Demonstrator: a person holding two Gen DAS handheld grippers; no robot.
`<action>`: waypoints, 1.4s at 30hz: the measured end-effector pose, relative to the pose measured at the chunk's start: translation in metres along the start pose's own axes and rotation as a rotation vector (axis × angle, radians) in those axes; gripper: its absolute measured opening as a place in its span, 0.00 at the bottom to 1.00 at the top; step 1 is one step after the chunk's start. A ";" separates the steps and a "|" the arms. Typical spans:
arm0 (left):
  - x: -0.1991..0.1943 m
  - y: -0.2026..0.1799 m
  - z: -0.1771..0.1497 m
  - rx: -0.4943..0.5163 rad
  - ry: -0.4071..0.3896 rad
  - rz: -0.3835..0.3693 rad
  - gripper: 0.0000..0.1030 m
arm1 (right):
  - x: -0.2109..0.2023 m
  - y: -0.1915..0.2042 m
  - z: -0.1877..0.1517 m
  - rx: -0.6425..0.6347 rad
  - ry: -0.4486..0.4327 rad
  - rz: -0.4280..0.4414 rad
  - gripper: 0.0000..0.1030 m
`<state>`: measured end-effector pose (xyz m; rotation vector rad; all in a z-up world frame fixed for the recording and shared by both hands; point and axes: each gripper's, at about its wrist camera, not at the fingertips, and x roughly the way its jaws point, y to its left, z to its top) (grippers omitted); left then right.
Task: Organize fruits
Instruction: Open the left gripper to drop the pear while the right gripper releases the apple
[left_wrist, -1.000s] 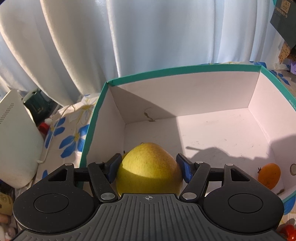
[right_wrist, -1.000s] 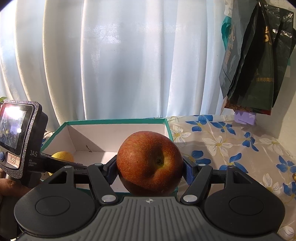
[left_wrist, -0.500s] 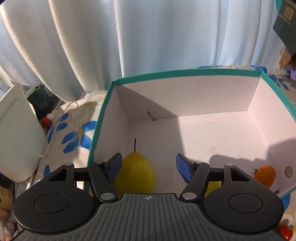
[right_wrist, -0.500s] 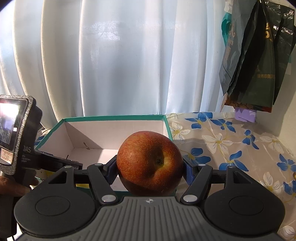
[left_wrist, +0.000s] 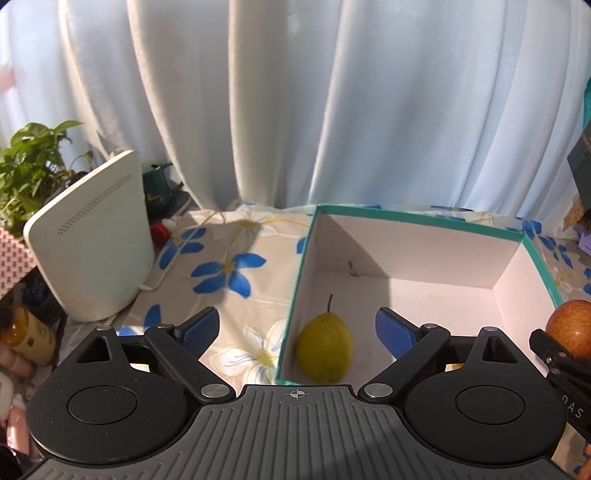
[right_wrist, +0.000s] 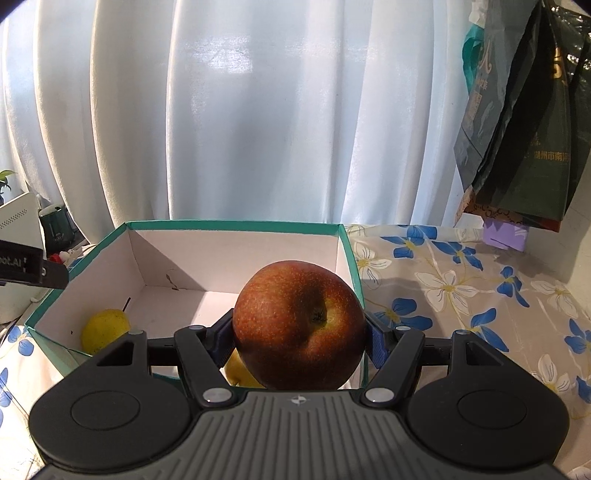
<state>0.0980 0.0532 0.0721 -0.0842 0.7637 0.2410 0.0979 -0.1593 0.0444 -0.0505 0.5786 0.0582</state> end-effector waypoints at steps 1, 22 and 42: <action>0.000 0.002 0.000 -0.010 0.002 0.005 0.92 | 0.002 0.001 0.000 -0.003 0.001 -0.001 0.66; 0.007 0.004 -0.009 -0.017 0.058 0.070 0.92 | 0.038 0.007 -0.010 -0.085 0.034 0.050 0.66; 0.004 0.000 -0.013 0.009 0.075 0.069 0.92 | 0.030 0.006 -0.010 -0.095 0.017 0.026 0.69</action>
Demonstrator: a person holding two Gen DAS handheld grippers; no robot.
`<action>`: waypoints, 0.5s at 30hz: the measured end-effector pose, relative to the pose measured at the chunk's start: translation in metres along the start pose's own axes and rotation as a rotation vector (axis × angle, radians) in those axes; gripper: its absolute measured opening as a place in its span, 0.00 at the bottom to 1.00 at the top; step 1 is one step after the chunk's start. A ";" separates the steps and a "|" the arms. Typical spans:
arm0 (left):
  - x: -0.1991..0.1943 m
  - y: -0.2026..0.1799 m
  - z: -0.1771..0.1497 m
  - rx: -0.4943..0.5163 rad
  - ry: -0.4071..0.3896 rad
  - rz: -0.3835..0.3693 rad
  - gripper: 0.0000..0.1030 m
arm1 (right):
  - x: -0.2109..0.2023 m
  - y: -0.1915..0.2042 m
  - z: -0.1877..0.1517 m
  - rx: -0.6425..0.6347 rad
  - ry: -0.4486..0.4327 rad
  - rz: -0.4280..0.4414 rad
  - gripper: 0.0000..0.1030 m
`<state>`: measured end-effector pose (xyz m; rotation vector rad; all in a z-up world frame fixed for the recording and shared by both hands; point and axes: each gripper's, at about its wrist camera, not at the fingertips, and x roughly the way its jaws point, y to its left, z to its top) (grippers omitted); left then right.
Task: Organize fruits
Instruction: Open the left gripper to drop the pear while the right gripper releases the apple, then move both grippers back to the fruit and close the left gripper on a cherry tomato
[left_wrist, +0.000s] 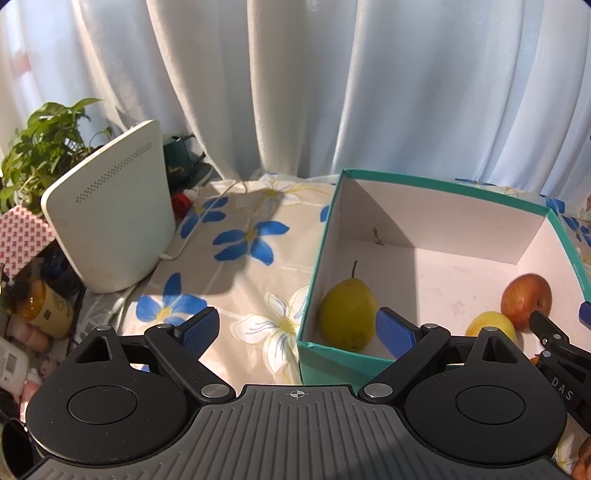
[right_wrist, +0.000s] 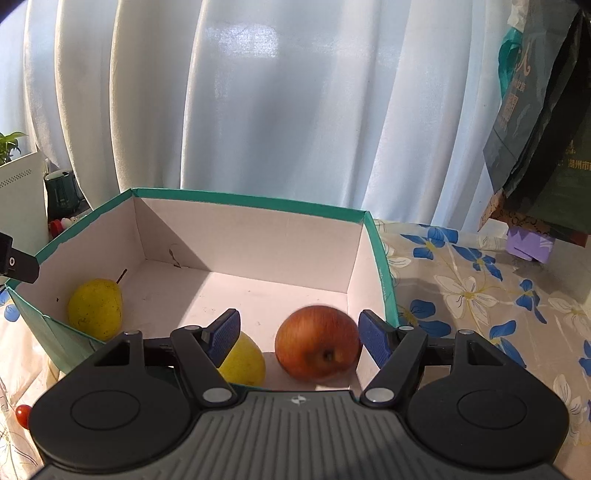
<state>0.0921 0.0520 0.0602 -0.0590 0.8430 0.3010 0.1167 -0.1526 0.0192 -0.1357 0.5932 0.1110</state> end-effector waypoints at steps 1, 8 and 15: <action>-0.001 0.000 0.000 0.002 -0.002 -0.001 0.92 | -0.001 0.000 0.000 0.000 0.000 -0.001 0.69; -0.008 0.002 -0.006 0.009 -0.007 -0.007 0.92 | -0.016 -0.002 -0.002 0.007 -0.016 -0.019 0.70; -0.010 0.023 -0.030 0.015 -0.010 -0.021 0.93 | -0.052 0.002 -0.005 0.010 -0.068 -0.035 0.89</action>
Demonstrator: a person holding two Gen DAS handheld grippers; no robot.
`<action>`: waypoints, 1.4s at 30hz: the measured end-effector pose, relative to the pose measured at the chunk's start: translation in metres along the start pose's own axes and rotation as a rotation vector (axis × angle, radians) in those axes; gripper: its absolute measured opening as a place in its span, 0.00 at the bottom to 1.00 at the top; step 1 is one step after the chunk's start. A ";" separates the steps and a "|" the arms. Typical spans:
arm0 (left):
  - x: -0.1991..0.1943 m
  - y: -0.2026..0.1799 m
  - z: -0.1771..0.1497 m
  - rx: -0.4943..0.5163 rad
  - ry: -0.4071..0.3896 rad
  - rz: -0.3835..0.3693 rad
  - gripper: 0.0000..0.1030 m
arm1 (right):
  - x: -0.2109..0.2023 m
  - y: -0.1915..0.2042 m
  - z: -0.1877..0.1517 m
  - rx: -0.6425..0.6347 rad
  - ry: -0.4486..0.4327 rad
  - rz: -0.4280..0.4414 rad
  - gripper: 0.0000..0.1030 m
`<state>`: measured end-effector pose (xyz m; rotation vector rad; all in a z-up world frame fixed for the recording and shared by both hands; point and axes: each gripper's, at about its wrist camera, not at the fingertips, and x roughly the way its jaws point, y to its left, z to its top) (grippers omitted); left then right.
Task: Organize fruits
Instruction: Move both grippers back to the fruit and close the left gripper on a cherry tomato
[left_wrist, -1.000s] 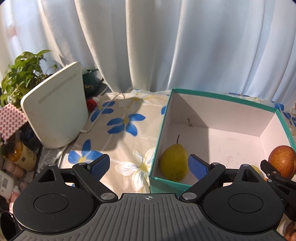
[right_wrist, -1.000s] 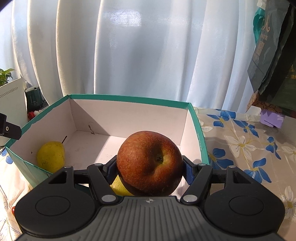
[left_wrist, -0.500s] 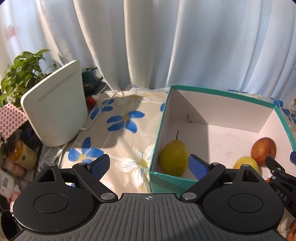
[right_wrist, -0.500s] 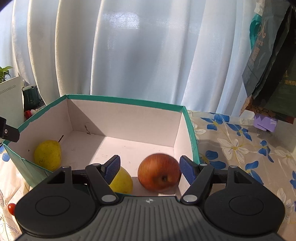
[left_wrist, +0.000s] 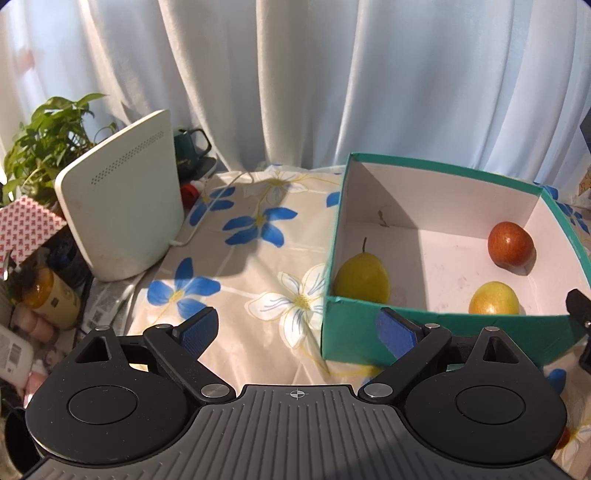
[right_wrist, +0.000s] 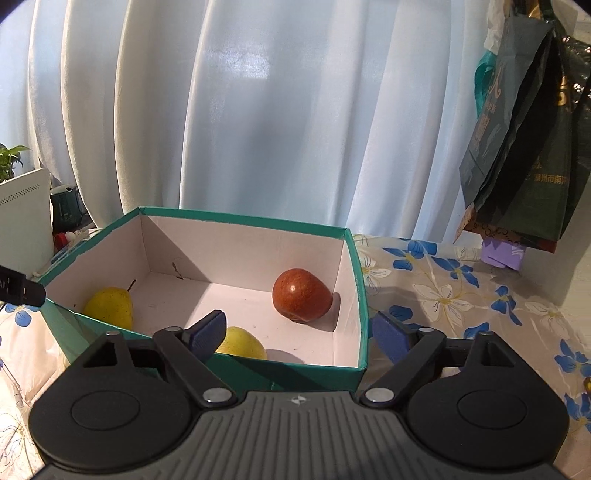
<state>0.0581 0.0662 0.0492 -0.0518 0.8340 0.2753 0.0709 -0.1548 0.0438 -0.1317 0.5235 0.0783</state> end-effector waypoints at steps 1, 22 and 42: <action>0.001 0.005 -0.006 -0.001 -0.002 -0.003 0.93 | -0.008 0.000 -0.001 0.003 -0.009 -0.001 0.91; 0.028 0.001 -0.096 0.187 0.010 -0.137 0.73 | -0.065 0.025 -0.040 0.022 0.044 -0.025 1.00; 0.039 -0.006 -0.095 0.185 0.049 -0.184 0.30 | -0.068 0.024 -0.045 0.035 0.075 -0.059 1.00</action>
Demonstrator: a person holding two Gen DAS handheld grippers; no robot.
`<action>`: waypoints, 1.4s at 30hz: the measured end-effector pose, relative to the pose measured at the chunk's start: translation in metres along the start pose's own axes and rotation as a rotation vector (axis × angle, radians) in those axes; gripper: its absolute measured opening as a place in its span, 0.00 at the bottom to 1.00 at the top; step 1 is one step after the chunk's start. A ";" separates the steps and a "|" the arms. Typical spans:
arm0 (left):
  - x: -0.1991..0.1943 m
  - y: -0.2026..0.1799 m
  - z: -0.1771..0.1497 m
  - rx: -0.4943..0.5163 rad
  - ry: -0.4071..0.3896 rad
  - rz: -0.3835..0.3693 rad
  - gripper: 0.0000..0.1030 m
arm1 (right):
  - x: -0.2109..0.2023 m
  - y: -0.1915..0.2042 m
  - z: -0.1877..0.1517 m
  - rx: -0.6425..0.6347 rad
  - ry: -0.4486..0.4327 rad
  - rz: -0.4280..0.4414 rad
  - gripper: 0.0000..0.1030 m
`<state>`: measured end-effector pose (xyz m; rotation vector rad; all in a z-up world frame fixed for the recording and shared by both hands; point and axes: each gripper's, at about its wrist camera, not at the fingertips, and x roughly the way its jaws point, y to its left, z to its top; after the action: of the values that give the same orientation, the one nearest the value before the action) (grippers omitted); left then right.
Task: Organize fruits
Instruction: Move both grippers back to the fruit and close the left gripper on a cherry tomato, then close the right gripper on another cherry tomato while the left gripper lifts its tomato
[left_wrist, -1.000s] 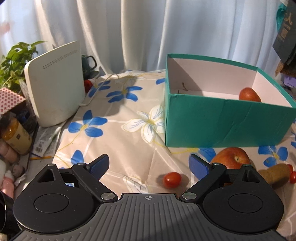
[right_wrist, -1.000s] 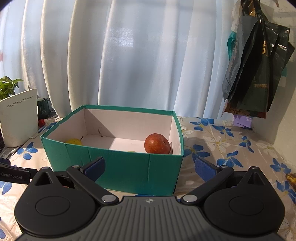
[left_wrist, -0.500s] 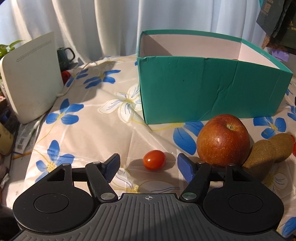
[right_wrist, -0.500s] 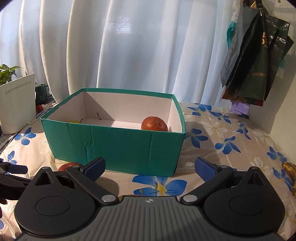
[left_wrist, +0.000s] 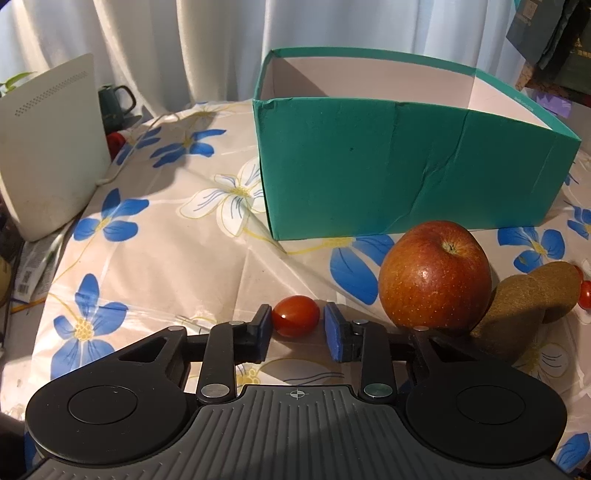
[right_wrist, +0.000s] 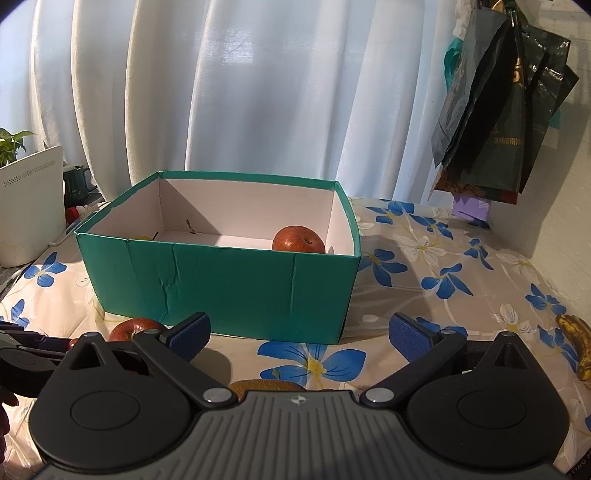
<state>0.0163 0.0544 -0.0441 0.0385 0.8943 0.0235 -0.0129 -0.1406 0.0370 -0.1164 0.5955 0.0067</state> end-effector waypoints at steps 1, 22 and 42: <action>0.000 0.001 0.000 -0.005 0.001 0.001 0.30 | 0.000 0.000 0.000 0.000 0.000 -0.001 1.00; -0.063 0.002 0.027 -0.062 -0.080 -0.027 0.30 | 0.018 -0.024 -0.040 0.009 0.135 -0.110 0.65; -0.072 -0.011 0.025 -0.074 -0.063 0.028 0.30 | 0.048 -0.038 -0.070 0.001 0.213 -0.045 0.23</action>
<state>-0.0097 0.0399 0.0273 -0.0167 0.8290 0.0810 -0.0109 -0.1871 -0.0427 -0.1303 0.8052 -0.0504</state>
